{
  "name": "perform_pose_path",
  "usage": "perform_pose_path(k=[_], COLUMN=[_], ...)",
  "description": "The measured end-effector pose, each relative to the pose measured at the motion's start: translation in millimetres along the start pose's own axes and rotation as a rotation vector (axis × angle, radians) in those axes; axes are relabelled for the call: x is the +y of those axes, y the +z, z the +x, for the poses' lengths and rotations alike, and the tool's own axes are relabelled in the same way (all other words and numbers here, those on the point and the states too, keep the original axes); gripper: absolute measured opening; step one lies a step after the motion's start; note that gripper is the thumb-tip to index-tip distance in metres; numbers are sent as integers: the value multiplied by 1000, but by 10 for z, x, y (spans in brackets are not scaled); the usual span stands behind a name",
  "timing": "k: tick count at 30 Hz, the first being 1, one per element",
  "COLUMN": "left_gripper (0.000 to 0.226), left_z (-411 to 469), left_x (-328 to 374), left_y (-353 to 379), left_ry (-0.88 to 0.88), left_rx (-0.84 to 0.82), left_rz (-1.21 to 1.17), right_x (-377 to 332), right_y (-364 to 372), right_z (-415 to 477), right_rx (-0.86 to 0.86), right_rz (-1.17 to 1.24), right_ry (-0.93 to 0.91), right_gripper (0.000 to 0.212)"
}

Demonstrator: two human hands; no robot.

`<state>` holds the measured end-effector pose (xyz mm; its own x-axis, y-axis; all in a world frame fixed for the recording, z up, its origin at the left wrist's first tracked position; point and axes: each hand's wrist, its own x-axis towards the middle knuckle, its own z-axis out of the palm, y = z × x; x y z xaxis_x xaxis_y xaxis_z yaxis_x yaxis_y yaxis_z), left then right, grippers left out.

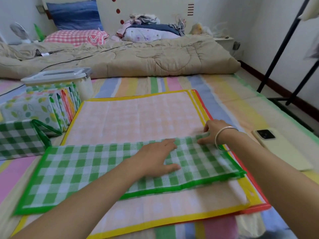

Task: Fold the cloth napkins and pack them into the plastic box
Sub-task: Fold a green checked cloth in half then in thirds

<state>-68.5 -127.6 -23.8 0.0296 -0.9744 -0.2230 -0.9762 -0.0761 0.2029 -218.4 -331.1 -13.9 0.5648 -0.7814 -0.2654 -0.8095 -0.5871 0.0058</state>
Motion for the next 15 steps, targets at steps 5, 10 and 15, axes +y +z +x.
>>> perform_pose_path(k=[5,10,15], left_gripper=[98,112,118], left_z=[71,69,83], left_x=[80,115,182], left_y=[39,66,36], left_ry=[-72,-89,-98], left_rx=[-35,-27,-44], left_rz=[46,61,104], right_x=[16,71,220], right_y=[-96,-82,22], right_z=[29,-57,-208], right_rx=[-109,-34,-136], right_rz=[26,302,453], right_ry=[65,98,192], right_gripper=[78,56,85])
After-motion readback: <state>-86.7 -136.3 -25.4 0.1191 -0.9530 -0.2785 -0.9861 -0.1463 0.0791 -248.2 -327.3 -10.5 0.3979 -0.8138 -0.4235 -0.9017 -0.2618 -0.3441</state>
